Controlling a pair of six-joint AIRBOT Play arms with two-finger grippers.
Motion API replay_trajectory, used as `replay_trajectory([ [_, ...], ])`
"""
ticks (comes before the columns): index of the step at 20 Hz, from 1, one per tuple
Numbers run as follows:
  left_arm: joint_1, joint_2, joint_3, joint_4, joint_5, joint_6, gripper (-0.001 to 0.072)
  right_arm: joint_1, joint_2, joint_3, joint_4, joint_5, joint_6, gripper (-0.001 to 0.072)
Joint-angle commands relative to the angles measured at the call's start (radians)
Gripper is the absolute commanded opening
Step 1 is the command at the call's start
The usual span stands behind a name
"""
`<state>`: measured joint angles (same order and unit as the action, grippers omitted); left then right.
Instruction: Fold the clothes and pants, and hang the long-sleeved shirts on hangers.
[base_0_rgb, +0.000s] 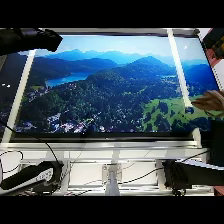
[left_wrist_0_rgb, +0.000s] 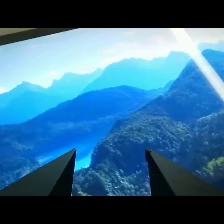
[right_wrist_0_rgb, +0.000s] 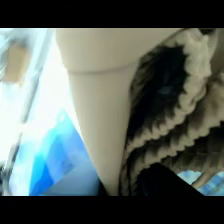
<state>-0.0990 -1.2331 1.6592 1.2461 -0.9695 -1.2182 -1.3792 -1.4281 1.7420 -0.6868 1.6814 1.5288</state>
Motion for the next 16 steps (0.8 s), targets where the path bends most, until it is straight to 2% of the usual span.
replay_trajectory([
  [1,0.001,0.001,0.001,0.043,0.001,0.0,0.0468,-0.178,0.011,0.001,-0.139,0.097,0.041,0.0032],
  [4,0.001,0.001,0.001,0.064,0.001,0.0,0.0467,-0.322,0.011,0.001,-0.192,0.1,0.041,0.0032],
  [7,0.001,0.001,0.001,0.063,0.001,0.0,0.0467,-0.417,0.011,0.001,-0.36,0.103,0.076,0.0033],
  [10,0.001,0.001,0.001,0.063,0.001,0.0,0.0467,-0.441,0.011,0.001,-0.507,0.116,0.116,0.0032],
  [14,0.001,0.001,0.001,0.063,0.001,-0.001,0.0468,-0.441,0.009,0.001,-0.563,0.082,0.12,0.0034],
  [15,0.001,0.0,0.001,0.063,0.001,0.0,0.0468,-0.441,0.008,0.001,-0.555,0.069,0.12,0.0099],
  [16,0.001,0.0,0.001,0.063,0.001,0.0,0.0468,-0.441,0.008,0.001,-0.547,0.049,0.12,0.0333],
])
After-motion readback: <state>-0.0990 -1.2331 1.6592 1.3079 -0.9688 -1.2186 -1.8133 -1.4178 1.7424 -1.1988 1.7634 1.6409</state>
